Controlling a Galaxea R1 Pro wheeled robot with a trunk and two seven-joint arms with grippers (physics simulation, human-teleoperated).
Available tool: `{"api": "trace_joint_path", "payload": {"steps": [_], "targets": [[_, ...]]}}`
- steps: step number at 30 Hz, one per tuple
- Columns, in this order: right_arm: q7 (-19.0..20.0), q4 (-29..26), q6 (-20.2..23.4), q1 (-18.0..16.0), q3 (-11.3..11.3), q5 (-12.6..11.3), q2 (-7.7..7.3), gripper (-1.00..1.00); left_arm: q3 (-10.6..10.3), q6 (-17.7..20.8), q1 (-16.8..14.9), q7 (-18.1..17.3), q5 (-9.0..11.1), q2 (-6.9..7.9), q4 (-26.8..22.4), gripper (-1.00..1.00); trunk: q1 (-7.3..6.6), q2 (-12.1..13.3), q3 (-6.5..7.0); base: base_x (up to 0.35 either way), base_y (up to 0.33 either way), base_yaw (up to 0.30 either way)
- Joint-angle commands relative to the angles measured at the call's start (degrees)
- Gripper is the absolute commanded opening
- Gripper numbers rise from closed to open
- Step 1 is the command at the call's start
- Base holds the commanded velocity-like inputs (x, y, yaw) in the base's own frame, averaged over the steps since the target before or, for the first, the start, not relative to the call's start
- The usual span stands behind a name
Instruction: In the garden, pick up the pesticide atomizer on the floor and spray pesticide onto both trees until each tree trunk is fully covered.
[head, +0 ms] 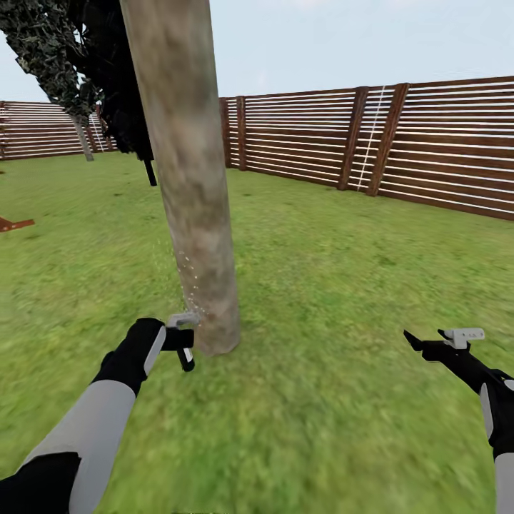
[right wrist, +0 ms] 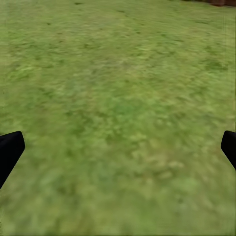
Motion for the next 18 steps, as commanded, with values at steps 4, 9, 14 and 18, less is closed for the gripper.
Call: {"api": "trace_joint_path", "payload": {"steps": [4, 9, 14, 18], "targets": [[0.0, 0.0, 0.0, 0.0, 0.0, 0.0, 0.00, 1.00, 0.1, -0.6, 0.1, 0.2, 0.1, -0.06, 0.0, -1.00, 0.00, 0.0, 0.00, -0.049, -0.264, 0.273], [0.0, 0.0, 0.0, 0.0, 0.0, 0.0, 0.00, 1.00, 0.1, -0.6, 0.1, 0.3, 0.1, -0.10, 0.0, -1.00, 0.00, 0.0, 0.00, -0.111, -0.269, 0.085], [0.0, -0.1, 0.0, 0.0, -0.1, 0.0, 0.00, 1.00, 0.1, -0.6, 0.1, 0.5, 0.1, -0.03, 0.0, -1.00, 0.00, 0.0, 0.00, -0.009, -0.273, 0.001], [0.0, -0.1, 0.0, 0.0, -0.1, -0.1, 0.00, 1.00, 0.2, -0.6, 0.1, 0.5, 0.1, -0.01, 0.0, -1.00, 0.00, 0.0, 0.00, 0.000, -0.275, 0.019]]}}
